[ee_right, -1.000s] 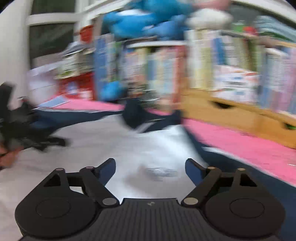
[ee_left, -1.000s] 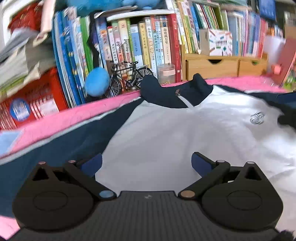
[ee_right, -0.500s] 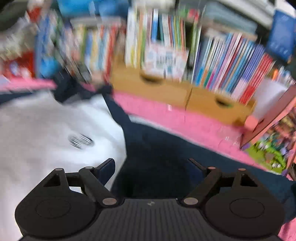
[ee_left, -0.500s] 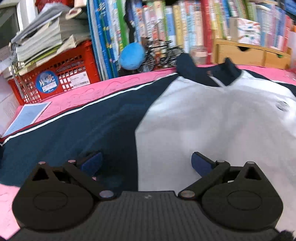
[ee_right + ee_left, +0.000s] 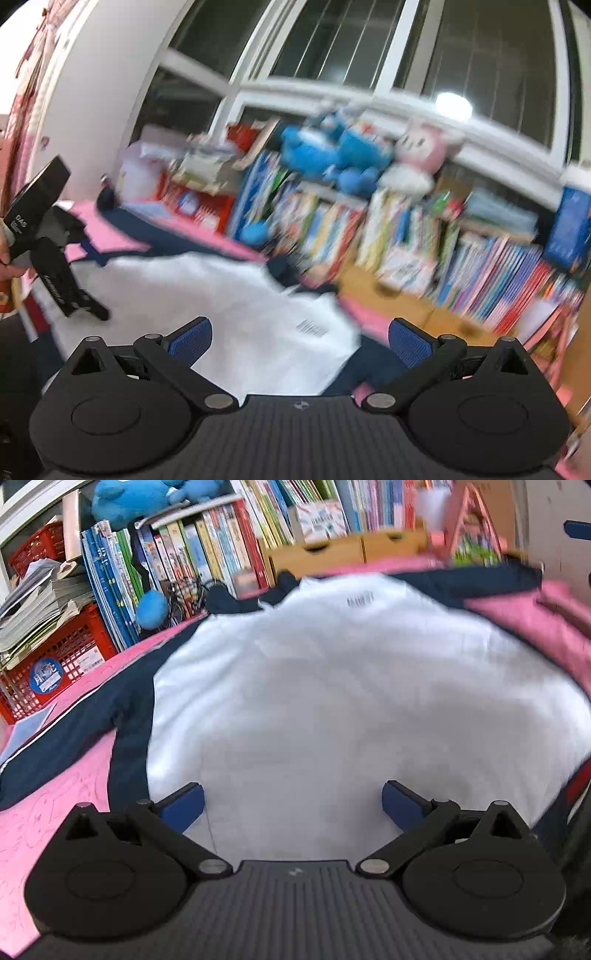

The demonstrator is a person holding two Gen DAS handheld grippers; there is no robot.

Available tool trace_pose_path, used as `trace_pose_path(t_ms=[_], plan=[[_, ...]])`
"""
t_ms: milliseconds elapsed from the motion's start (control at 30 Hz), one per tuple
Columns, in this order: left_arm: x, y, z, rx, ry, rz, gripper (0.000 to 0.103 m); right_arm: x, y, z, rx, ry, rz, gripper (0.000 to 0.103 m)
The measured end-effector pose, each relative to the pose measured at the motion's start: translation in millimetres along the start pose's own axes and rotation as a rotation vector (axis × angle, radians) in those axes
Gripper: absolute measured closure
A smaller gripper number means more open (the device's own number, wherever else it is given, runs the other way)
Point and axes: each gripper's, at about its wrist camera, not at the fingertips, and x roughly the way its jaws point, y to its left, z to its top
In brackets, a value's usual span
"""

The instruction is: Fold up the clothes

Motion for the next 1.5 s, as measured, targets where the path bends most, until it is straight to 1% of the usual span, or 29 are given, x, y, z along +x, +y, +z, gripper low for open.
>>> trace_pose_path(t_ms=[33, 100, 167, 200, 233, 267, 333, 433, 467, 500, 533, 567, 667, 700, 733, 800, 867, 900, 967, 1033, 1067, 1133, 1233, 1333, 1400, 1500], plan=[[-0.9, 0.6, -3.8, -0.015, -0.003, 0.000, 0.000, 7.8, 11.6, -5.8, 0.048, 0.016, 0.035, 0.001], [-3.5, 8.2, -8.7, -0.070, 0.006, -0.022, 0.000, 27.1, 34.3, -16.8, 0.128, 0.047, 0.107, 0.006], [-6.3, 17.1, -14.7, -0.120, 0.011, -0.044, 0.000, 51.9, 58.5, -24.2, 0.160, 0.075, 0.169, 0.020], [-7.6, 21.3, -17.7, -0.138, 0.011, -0.051, 0.000, 68.1, 66.7, -27.7, 0.165, 0.083, 0.188, 0.024], [-10.2, 24.2, -21.3, -0.150, 0.012, -0.053, 0.000, 78.7, 74.8, -31.1, 0.163, 0.092, 0.203, 0.031], [-14.1, 26.0, -24.9, -0.153, 0.011, -0.046, 0.000, 85.8, 80.3, -35.3, 0.149, 0.106, 0.205, 0.032], [-19.3, 32.0, -30.8, -0.165, 0.010, -0.039, 0.000, 95.4, 84.5, -44.1, 0.138, 0.127, 0.199, 0.032], [-24.5, 40.9, -37.5, -0.189, 0.016, -0.030, 0.000, 86.1, 56.2, -64.1, 0.248, 0.136, 0.171, 0.028], [-25.7, 43.6, -39.1, -0.197, 0.019, -0.025, 0.000, 80.4, 47.6, -71.3, 0.247, 0.133, 0.123, 0.028], [-26.9, 46.3, -40.7, -0.205, 0.022, -0.020, 0.000, 73.0, 40.4, -76.2, 0.224, 0.132, 0.051, 0.028], [-28.3, 48.8, -42.0, -0.213, 0.027, -0.017, 0.000, 66.3, 31.7, -79.2, 0.238, 0.141, 0.006, 0.023], [-29.7, 51.1, -42.8, -0.221, 0.033, -0.015, 0.000, 59.8, 17.8, -83.1, 0.287, 0.159, -0.016, 0.019], [-33.8, 57.5, -43.3, -0.251, 0.055, -0.010, 0.000, 48.3, -1.5, -83.6, 0.351, 0.193, -0.055, 0.020], [-35.3, 58.4, -42.5, -0.256, 0.062, -0.004, 0.000, 45.8, -0.9, -80.2, 0.352, 0.201, -0.071, 0.020], [-38.0, 57.2, -41.3, -0.248, 0.064, 0.008, 0.000, 43.7, 3.0, -76.4, 0.343, 0.198, -0.072, 0.022], [-46.1, 51.4, -39.7, -0.209, 0.060, 0.040, 0.000, 34.0, 15.9, -69.0, 0.297, 0.153, -0.031, 0.022], [-58.5, 41.0, -41.6, -0.146, 0.044, 0.083, 0.000, 19.3, 35.0, -62.6, 0.232, 0.103, -0.001, 0.019], [-65.3, 34.4, -44.6, -0.115, 0.037, 0.097, 0.000, 13.5, 45.1, -61.0, 0.199, 0.091, 0.009, 0.019], [-75.9, 22.8, -52.1, -0.084, 0.045, 0.086, 0.000, 4.1, 63.2, -59.7, 0.168, 0.084, 0.038, 0.016], [-81.7, 12.7, -61.9, -0.078, 0.073, 0.041, 0.000, -1.5, 79.2, -58.5, 0.154, 0.087, 0.065, 0.015], [-83.5, 5.7, -68.8, -0.068, 0.088, 0.023, 0.000, -2.6, 83.0, -59.3, 0.167, 0.092, 0.070, 0.014], [-83.8, -7.8, -82.4, -0.047, 0.114, 0.024, 0.000, -3.8, 88.8, -61.6, 0.201, 0.105, 0.074, 0.013], [-75.1, -20.5, -96.8, -0.062, 0.114, 0.090, 0.000, -5.6, 97.1, -65.5, 0.254, 0.120, 0.078, 0.011], [-62.3, -28.9, -99.4, -0.086, 0.062, 0.197, 0.000, -7.5, 108.7, -67.1, 0.261, 0.128, 0.076, 0.009], [-54.9, -31.4, -98.2, -0.113, 0.047, 0.264, 0.000, -7.7, 114.5, -65.4, 0.259, 0.132, 0.089, 0.009], [-65.0, -30.5, -92.5, -0.134, 0.004, 0.306, 0.001, -5.0, 121.3, -58.5, 0.222, 0.136, 0.116, 0.009]])
